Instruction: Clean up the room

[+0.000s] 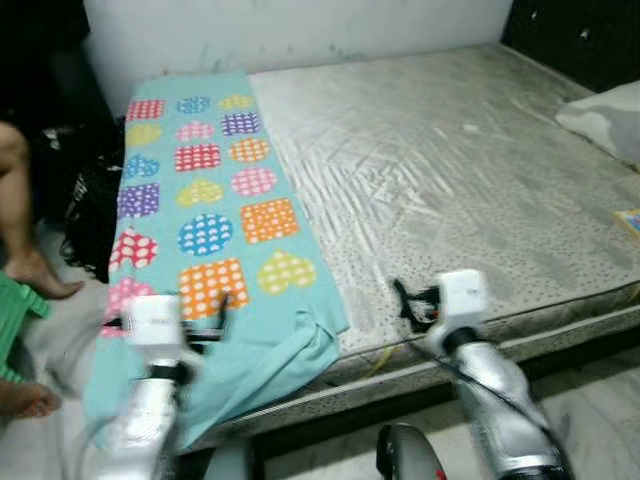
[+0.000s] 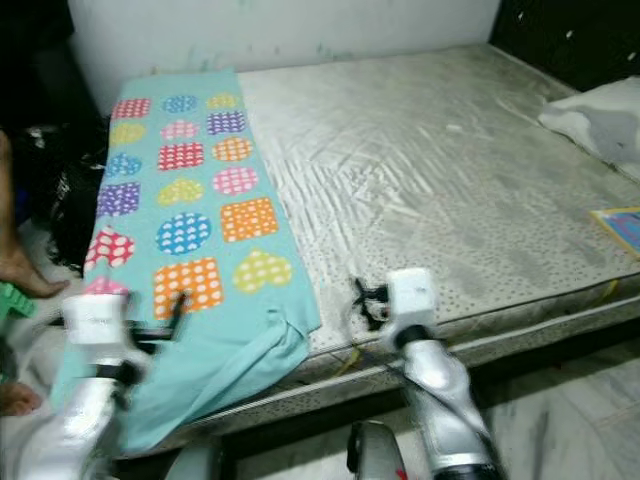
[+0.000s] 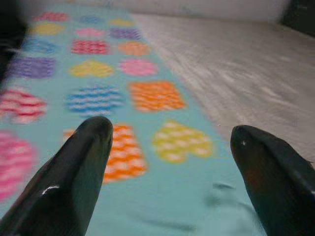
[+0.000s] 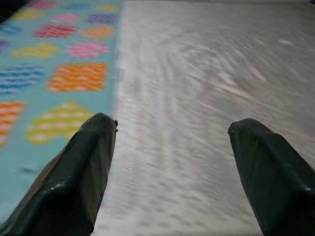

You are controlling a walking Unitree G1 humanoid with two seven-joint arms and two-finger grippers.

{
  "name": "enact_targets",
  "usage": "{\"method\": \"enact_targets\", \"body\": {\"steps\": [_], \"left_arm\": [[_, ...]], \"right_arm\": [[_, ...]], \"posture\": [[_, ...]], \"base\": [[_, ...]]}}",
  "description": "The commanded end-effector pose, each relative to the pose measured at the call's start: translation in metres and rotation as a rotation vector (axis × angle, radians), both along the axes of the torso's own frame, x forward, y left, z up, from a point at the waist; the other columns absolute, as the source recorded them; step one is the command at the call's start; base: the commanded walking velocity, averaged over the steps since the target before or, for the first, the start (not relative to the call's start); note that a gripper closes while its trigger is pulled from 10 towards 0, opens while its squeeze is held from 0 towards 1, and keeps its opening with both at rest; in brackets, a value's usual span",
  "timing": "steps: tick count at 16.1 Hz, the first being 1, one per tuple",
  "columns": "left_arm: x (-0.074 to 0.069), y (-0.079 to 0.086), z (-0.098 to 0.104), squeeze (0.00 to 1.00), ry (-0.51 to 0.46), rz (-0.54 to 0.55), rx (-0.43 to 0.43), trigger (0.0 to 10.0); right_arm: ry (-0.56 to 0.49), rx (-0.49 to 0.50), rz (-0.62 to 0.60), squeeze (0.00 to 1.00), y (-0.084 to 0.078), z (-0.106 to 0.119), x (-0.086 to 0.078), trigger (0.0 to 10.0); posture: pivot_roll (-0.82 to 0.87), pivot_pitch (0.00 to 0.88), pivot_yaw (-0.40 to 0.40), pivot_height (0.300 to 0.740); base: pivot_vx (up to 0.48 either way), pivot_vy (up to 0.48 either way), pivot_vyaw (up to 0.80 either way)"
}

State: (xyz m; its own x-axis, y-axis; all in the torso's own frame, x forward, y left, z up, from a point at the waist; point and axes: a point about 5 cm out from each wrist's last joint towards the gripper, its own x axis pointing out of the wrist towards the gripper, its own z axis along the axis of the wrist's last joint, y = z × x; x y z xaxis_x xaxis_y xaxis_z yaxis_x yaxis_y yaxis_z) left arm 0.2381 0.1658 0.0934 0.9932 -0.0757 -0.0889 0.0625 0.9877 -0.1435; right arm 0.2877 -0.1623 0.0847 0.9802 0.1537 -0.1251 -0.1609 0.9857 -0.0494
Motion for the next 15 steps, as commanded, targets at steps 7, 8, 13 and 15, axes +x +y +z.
{"method": "enact_targets", "body": {"steps": [7,8,13,15], "left_arm": [[0.0019,0.0085,-0.0015,0.00,0.020,0.038,0.026,10.0],[0.0019,0.0084,-0.0016,0.00,0.020,0.038,0.026,10.0],[0.0018,0.0075,-0.0010,0.00,0.012,0.034,0.017,10.0],[0.0018,0.0058,0.0009,0.00,-0.004,0.019,0.011,10.0]], "right_arm": [[-0.011,0.016,0.007,0.00,0.0022,0.0028,0.0031,10.0],[-0.014,0.021,0.011,0.00,0.0026,0.0029,0.0029,10.0],[-0.010,0.018,0.009,0.00,0.0021,0.0025,0.0026,10.0],[-0.011,0.015,0.015,0.00,0.0029,0.0025,0.0027,10.0]], "posture": [[-0.06,0.032,0.022,0.567],[-0.06,0.032,0.022,0.557],[-0.06,0.035,0.022,0.533],[-0.06,0.035,0.022,0.533]], "base": [[0.000,0.000,0.00],[0.000,0.000,0.00],[0.000,0.000,0.00],[0.000,0.000,0.00]]}}
